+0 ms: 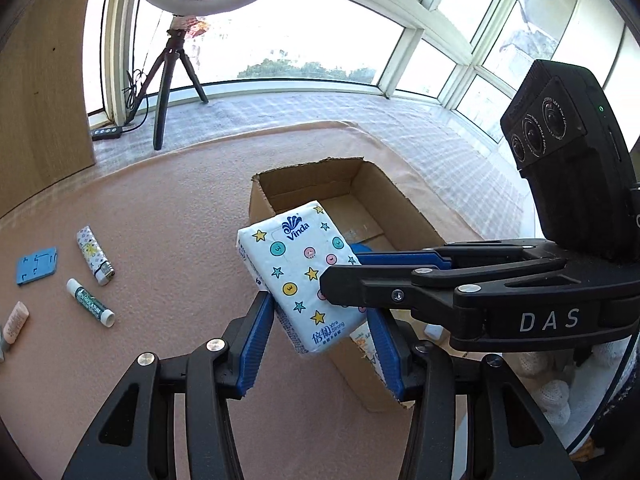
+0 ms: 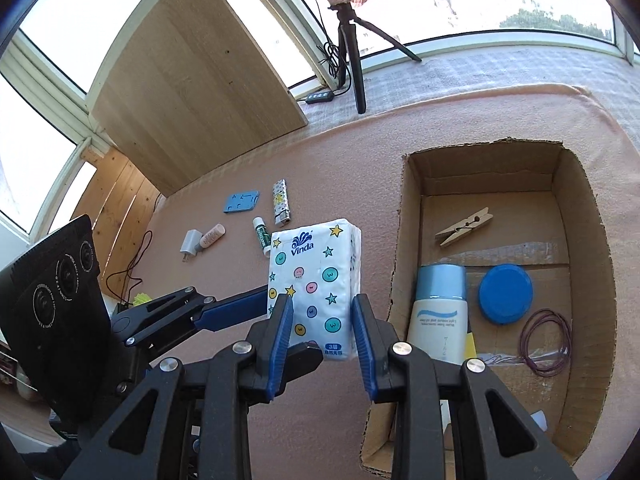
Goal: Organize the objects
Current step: 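Carry the tissue pack with the right gripper into the box and release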
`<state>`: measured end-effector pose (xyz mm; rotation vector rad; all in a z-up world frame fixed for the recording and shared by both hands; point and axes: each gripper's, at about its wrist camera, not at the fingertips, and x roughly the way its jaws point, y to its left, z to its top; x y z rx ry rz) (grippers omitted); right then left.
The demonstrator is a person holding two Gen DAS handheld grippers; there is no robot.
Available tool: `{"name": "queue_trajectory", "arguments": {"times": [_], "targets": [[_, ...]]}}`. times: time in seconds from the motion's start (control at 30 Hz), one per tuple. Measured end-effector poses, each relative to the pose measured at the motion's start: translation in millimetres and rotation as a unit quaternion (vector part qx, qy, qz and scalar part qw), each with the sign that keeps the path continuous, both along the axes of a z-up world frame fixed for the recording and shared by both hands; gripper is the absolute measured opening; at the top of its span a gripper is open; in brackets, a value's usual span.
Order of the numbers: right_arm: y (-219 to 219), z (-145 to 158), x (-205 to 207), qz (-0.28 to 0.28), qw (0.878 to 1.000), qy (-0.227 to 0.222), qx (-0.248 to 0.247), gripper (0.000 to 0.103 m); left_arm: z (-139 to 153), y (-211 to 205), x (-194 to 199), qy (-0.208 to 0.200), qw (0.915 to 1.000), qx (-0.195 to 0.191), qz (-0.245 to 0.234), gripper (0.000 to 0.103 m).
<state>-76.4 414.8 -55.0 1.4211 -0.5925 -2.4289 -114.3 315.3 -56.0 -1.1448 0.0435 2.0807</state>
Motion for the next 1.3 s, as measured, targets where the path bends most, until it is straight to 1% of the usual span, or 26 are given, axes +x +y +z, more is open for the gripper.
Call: {"name": "queue_trajectory", "arguments": {"times": [0.2,0.47,0.63,0.9,0.97,1.0,1.03,1.07,1.1,1.17,1.3], "targets": [[40.4,3.9,1.6,-0.032,0.999,0.004,0.014,0.028,0.7,50.0,-10.7,0.005,0.9995,0.002,-0.031,0.051],[84.1,2.3,-8.3,-0.057,0.998,0.004,0.033,0.028,-1.7,104.4,-24.4,0.009,0.9987,-0.002,-0.051,0.051],[102.6,-1.1,-17.2,-0.063,0.997,0.002,0.039,0.028,-4.8,127.5,-33.2,0.011,0.9984,-0.007,-0.055,0.051],[117.2,-7.6,-28.6,-0.063,0.997,0.0,0.052,0.029,-12.6,145.4,-48.3,0.006,0.9987,-0.01,-0.051,0.052],[119.7,-9.2,-31.5,-0.063,0.996,0.003,0.058,0.033,-14.2,148.1,-51.0,0.003,0.9988,-0.007,-0.048,0.058],[120.7,-10.0,-32.5,-0.065,0.996,0.003,0.06,0.048,-14.6,149.0,-52.4,0.0,0.999,-0.006,-0.044,0.069],[121.8,-10.0,-32.5,-0.07,0.996,0.005,0.063,0.057,-15.2,149.2,-53.8,0.0,0.9991,-0.006,-0.041,0.079],[122.7,-9.3,-31.7,-0.077,0.995,0.011,0.068,0.07,-14.7,148.7,-54.1,0.003,0.9992,-0.008,-0.038,0.082],[123.0,-8.2,-31.1,-0.081,0.994,0.016,0.074,0.073,-14.7,148.6,-54.3,0.006,0.9992,-0.009,-0.037,0.082],[123.4,-7.8,-31.5,-0.085,0.993,0.016,0.085,0.073,-15.8,148.4,-54.8,0.004,0.9992,-0.014,-0.038,0.082],[123.3,-8.5,-31.6,-0.09,0.992,0.011,0.091,0.073,-16.8,145.9,-54.6,0.006,0.9991,-0.016,-0.038,0.082]]}}
